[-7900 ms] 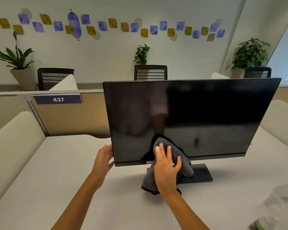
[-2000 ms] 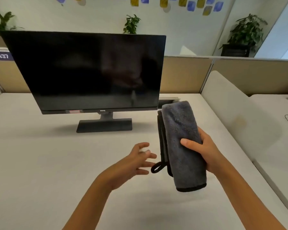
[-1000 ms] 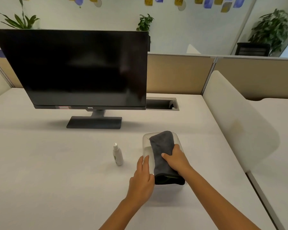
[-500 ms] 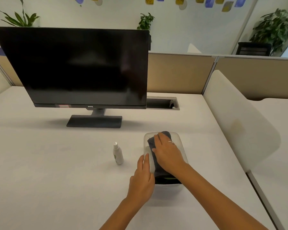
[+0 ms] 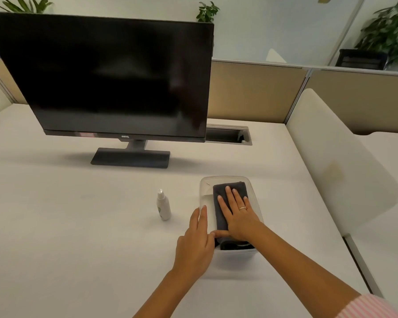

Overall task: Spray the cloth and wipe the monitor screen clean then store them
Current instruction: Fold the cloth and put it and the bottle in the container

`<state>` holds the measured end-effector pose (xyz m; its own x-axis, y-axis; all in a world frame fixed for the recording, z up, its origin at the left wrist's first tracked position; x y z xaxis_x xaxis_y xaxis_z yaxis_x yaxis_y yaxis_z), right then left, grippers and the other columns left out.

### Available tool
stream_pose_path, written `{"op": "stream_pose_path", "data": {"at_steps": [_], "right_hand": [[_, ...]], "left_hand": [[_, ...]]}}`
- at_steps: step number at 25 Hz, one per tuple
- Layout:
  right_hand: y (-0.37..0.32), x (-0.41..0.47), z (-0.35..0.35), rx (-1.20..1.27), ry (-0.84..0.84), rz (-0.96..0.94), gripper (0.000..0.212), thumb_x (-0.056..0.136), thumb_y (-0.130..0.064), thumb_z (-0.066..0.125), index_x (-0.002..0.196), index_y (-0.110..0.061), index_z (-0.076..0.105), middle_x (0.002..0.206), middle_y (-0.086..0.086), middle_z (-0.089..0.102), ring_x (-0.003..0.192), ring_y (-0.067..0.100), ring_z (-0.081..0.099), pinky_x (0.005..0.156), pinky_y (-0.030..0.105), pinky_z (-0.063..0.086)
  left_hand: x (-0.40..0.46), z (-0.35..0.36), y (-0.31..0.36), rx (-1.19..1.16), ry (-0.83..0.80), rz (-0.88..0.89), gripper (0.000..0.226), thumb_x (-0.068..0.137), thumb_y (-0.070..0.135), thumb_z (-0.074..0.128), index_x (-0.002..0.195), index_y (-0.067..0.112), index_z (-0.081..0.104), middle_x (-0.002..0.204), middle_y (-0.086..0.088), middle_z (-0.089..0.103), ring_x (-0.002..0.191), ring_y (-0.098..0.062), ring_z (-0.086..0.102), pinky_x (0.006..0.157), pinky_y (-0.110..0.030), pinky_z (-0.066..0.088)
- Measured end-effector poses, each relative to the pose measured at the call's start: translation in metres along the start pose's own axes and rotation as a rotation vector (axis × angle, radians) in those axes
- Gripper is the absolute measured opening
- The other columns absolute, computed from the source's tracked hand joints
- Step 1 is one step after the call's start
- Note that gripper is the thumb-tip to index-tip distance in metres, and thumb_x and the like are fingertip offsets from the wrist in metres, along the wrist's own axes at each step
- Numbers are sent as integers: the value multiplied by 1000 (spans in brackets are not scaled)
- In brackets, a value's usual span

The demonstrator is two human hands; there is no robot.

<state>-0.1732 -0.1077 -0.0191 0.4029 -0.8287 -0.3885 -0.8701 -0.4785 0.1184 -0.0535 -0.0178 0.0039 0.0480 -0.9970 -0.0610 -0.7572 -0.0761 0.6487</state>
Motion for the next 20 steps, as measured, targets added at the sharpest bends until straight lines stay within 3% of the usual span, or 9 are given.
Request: {"op": "stream_pose_path", "data": {"at_steps": [4, 6, 9, 14, 17, 20], "right_hand": [[-4, -4, -14, 93, -37, -27, 115, 64, -88, 17, 147, -16, -20, 151, 13, -34, 142, 33, -22, 115, 50, -4], [-2, -9, -28, 143, -33, -56, 113, 72, -82, 40, 150, -18, -10, 154, 10, -28, 145, 32, -13, 116, 49, 6], [10, -15, -48, 111, -48, -75, 118, 67, -70, 67, 151, -24, -2, 157, 6, -23, 146, 35, -3, 114, 49, 20], [8, -10, -38, -15, -164, -17, 130, 65, -42, 84, 149, -23, -12, 154, 11, -28, 144, 39, -4, 113, 50, 22], [-1, -3, -26, -25, -144, 30, 123, 73, -28, 81, 148, -19, -16, 151, 15, -33, 143, 41, -12, 114, 51, 16], [-4, 2, -23, -32, -153, 42, 123, 73, -27, 81, 148, -15, -16, 150, 18, -34, 141, 43, -17, 114, 53, 13]], "left_hand": [[0, -1, -2, -15, 7, 10, 59, 99, 33, 28, 149, 27, -2, 159, 2, 5, 121, -18, 50, 93, -33, 50], [2, -3, -4, -12, 4, 13, 59, 98, 29, 29, 149, 26, 0, 159, 3, 6, 114, -19, 54, 88, -32, 52], [5, -6, -6, -15, -9, 23, 59, 98, 25, 31, 149, 25, 2, 158, 3, 8, 106, -21, 57, 84, -32, 52], [4, -8, -6, -68, -21, 28, 59, 98, 23, 31, 149, 29, 1, 158, 6, 8, 105, -13, 55, 84, -24, 52], [0, -6, -6, -273, -34, 23, 56, 100, 31, 29, 139, 50, -6, 154, 18, 11, 121, 0, 40, 96, -15, 39], [-9, -3, -15, -534, -58, -72, 51, 95, 51, 25, 133, 60, -7, 151, 27, 12, 130, 7, 19, 104, -16, 20]]}}
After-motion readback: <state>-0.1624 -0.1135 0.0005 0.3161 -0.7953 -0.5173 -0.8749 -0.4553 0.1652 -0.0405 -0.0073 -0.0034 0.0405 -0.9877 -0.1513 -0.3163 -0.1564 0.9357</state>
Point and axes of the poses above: each hand's wrist, its own x-axis towards the middle knuckle, its own z-axis out of the palm, y = z × x, the point moved 6 cm from there along x, towards the middle knuckle
